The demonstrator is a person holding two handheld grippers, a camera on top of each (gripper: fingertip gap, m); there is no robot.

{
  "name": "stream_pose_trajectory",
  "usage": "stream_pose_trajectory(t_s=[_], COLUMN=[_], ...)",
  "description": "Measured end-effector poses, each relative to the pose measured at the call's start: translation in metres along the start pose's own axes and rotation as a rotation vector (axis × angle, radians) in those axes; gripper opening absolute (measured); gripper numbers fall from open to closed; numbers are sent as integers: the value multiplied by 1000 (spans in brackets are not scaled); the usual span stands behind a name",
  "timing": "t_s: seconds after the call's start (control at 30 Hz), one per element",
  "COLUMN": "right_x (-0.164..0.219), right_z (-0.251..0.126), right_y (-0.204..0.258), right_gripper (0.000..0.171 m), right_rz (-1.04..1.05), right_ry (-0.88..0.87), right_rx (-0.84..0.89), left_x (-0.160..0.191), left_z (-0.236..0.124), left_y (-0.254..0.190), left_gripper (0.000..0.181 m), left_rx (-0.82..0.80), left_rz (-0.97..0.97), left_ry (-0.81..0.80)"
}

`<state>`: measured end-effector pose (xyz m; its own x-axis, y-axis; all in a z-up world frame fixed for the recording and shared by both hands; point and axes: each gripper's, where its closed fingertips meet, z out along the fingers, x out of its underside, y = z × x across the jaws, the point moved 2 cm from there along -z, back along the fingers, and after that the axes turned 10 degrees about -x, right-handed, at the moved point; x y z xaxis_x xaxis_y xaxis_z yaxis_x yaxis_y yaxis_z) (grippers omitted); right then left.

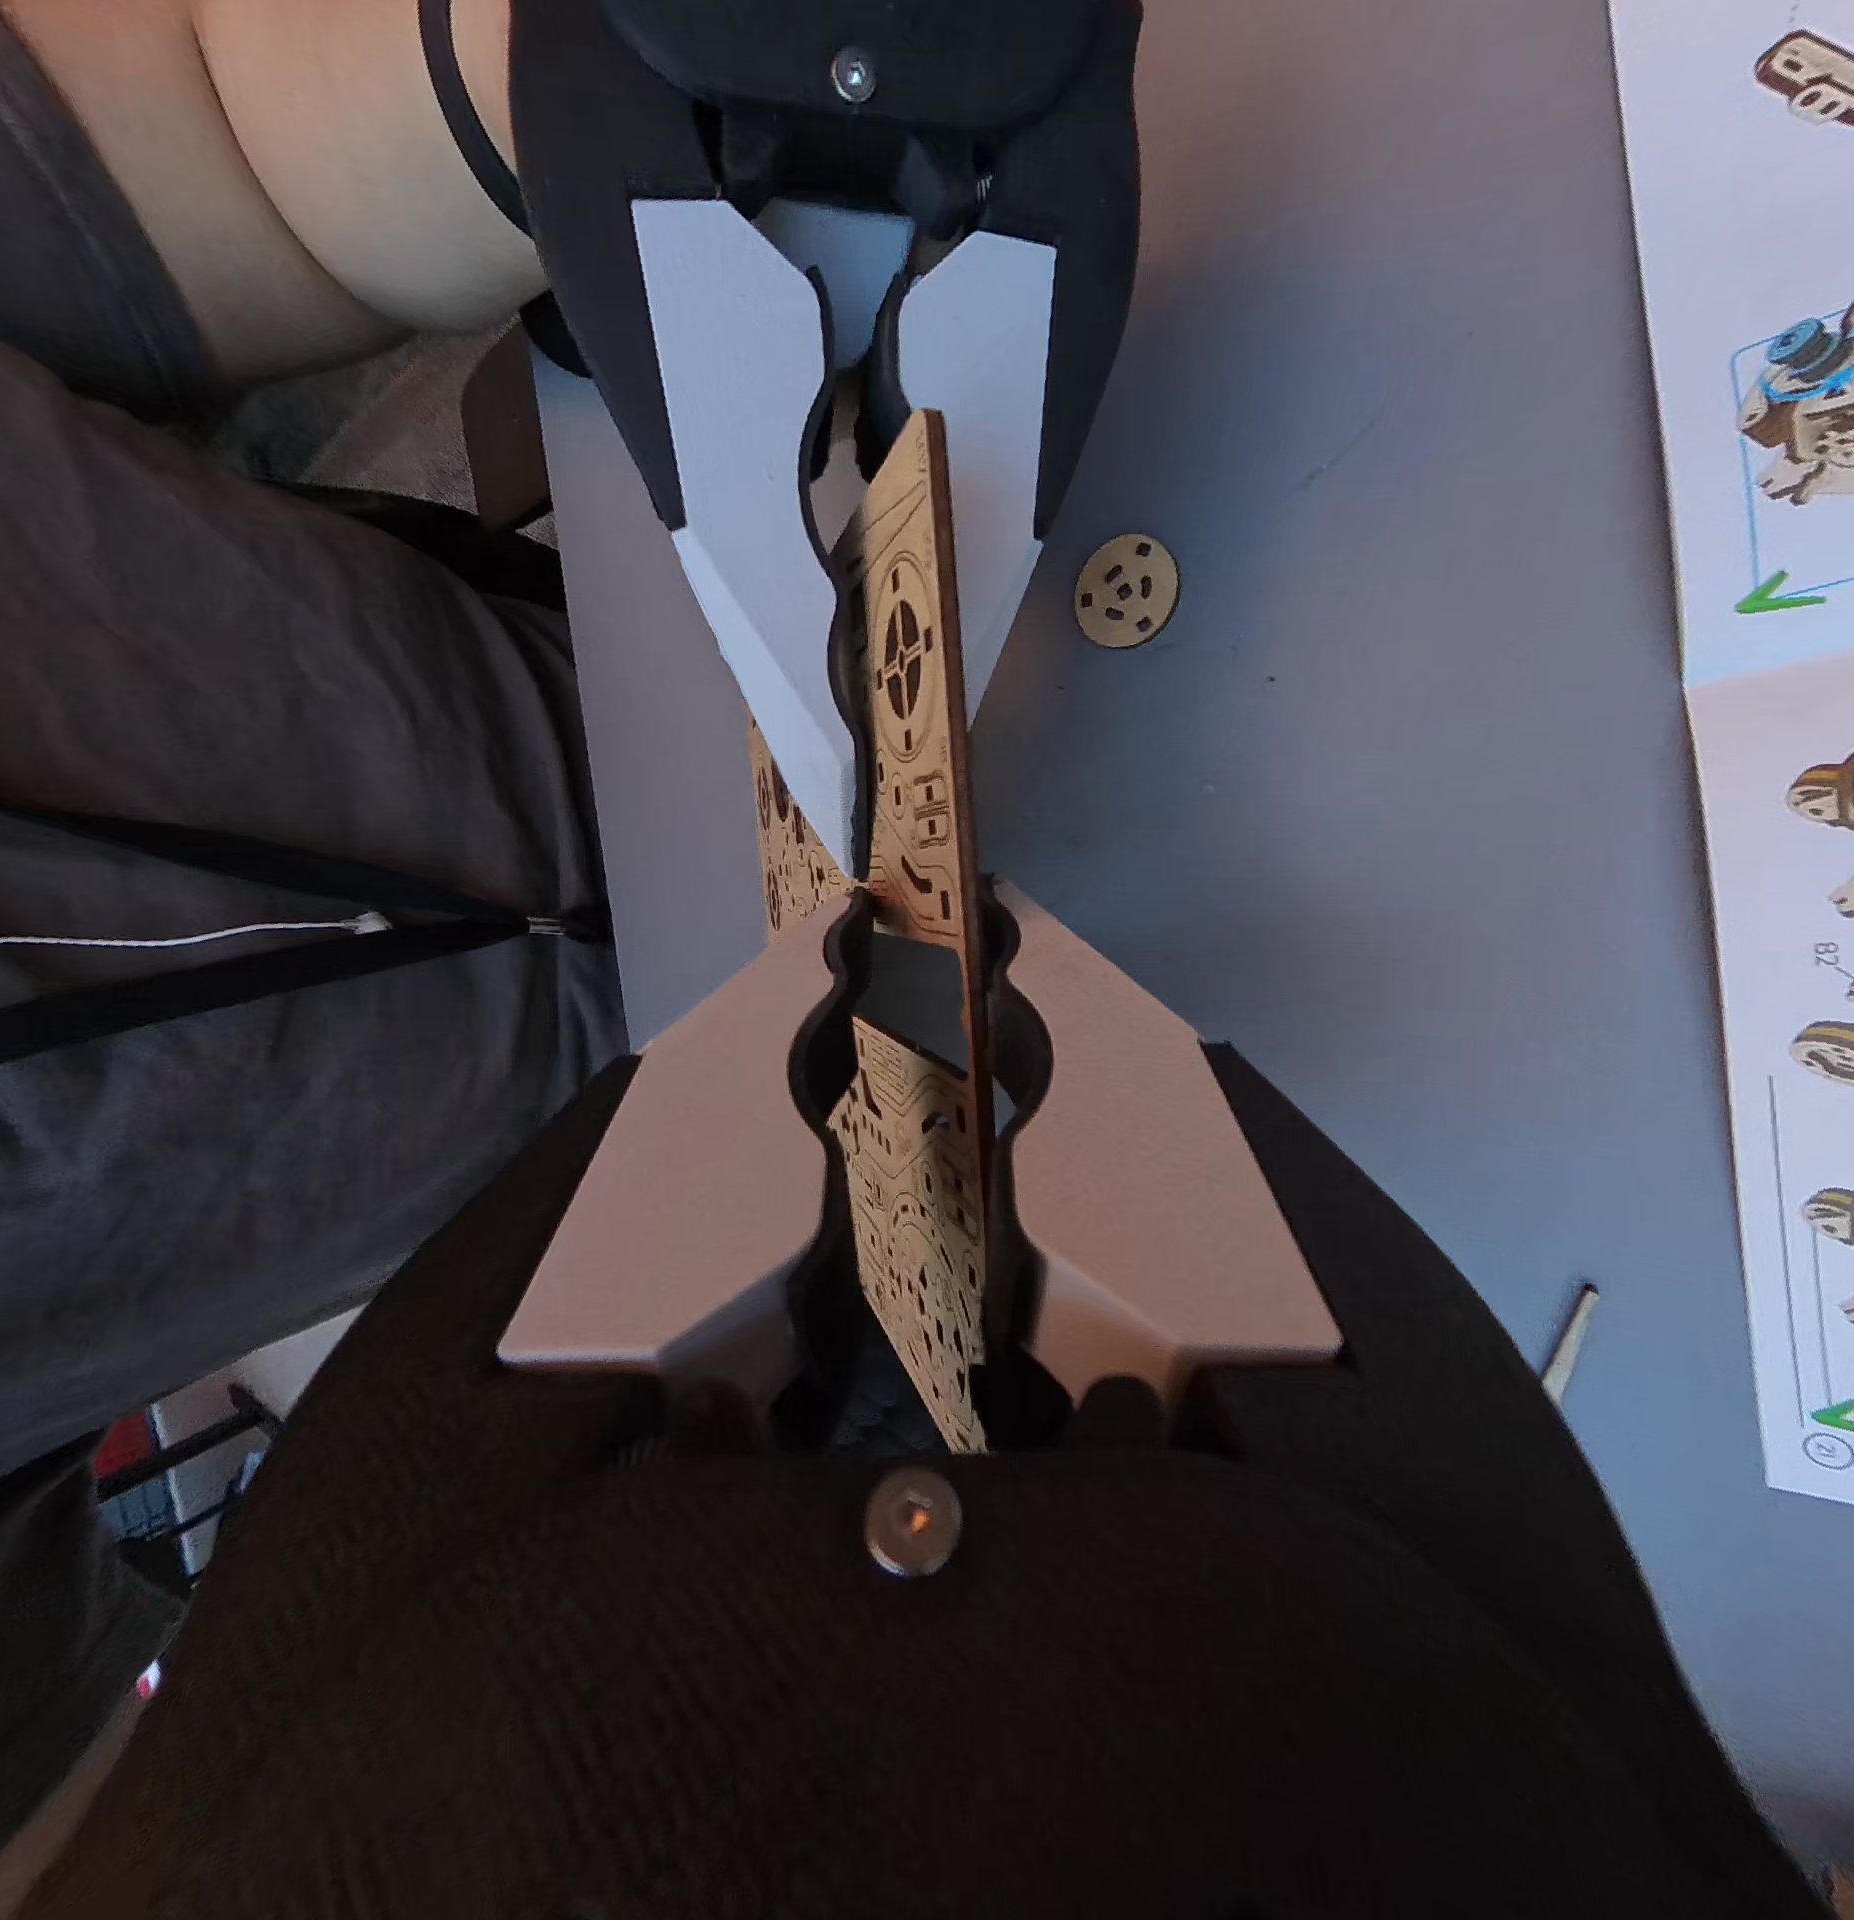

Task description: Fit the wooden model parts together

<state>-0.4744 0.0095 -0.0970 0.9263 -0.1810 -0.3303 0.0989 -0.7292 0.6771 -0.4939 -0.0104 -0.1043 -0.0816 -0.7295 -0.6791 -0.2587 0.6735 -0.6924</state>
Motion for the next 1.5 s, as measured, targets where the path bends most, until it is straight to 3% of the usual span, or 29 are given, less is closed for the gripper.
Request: stream_pose_trajectory(t_s=[0.37,0.67,1.5], right_x=[-3,-8,-7], right_z=[0,-3,-2], right_y=[4,2,-1], right_gripper=[4,3,9], right_rz=[56,84,39], right_ry=[-132,-227,-200], right_rx=[-175,-241,-155], left_x=[-1,-5,-6], left_z=[0,-3,-3], left_y=[-2,0,3], left_gripper=[2,1,1], left_rx=[10,-11,-17], left_rz=[3,0,-10], left_ry=[-10,-29,-47])
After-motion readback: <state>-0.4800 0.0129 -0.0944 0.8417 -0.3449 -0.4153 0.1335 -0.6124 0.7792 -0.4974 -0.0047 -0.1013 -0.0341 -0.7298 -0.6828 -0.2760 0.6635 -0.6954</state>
